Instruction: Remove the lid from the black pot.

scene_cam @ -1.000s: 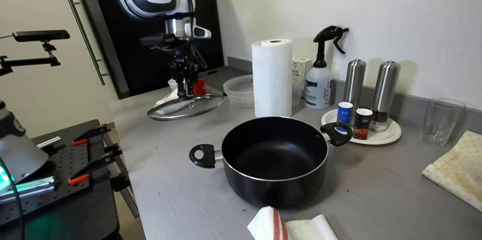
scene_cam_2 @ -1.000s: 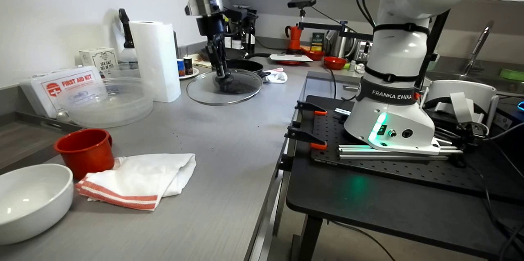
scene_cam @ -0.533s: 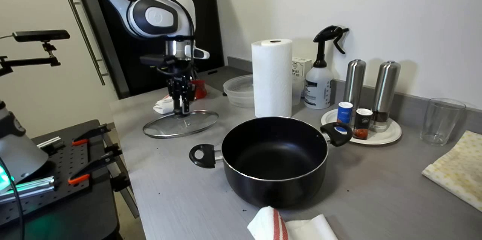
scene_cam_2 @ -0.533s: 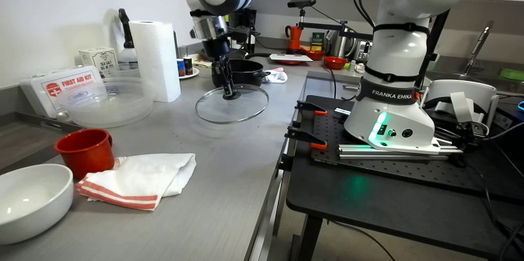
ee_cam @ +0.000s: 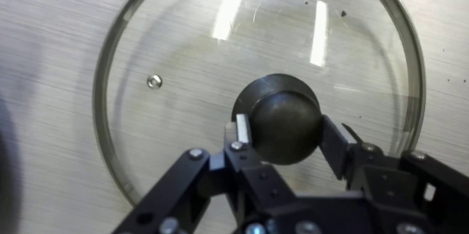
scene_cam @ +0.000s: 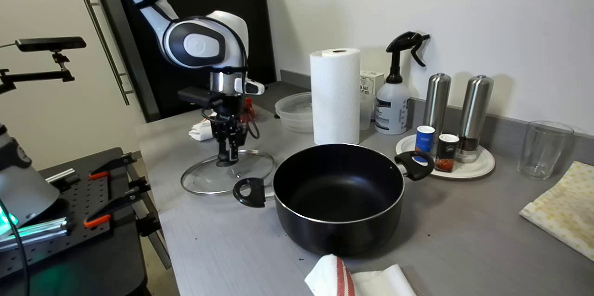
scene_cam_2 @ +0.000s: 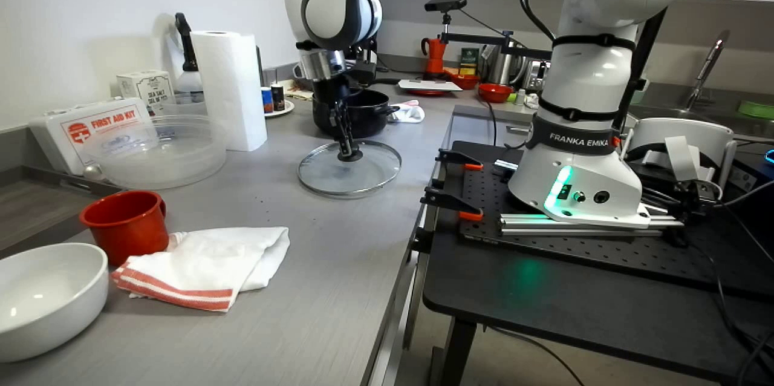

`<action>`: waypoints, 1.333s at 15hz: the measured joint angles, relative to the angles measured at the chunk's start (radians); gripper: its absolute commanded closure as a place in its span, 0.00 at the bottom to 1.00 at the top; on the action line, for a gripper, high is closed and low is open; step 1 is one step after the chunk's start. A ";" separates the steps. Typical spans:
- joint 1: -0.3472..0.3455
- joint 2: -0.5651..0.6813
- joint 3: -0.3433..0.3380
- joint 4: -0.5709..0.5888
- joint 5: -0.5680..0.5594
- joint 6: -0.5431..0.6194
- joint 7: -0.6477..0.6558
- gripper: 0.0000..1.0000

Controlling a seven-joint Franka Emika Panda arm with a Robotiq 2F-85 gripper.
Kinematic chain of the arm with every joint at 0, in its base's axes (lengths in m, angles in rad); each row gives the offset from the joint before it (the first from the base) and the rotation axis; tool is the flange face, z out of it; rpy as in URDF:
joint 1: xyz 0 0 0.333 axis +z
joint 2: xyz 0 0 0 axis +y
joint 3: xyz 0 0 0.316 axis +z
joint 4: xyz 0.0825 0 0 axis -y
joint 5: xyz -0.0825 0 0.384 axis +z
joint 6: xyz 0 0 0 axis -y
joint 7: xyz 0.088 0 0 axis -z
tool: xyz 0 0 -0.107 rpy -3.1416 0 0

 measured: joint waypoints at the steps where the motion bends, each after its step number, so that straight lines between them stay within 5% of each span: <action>1: -0.007 0.005 0.001 0.001 0.001 0.005 -0.007 0.75; 17: -0.059 0.027 0.025 0.008 0.051 0.025 -0.096 0.67; 19: -0.060 0.027 0.026 0.008 0.052 0.025 -0.097 0.51; 20: -0.061 0.027 0.026 0.008 0.052 0.025 -0.097 0.31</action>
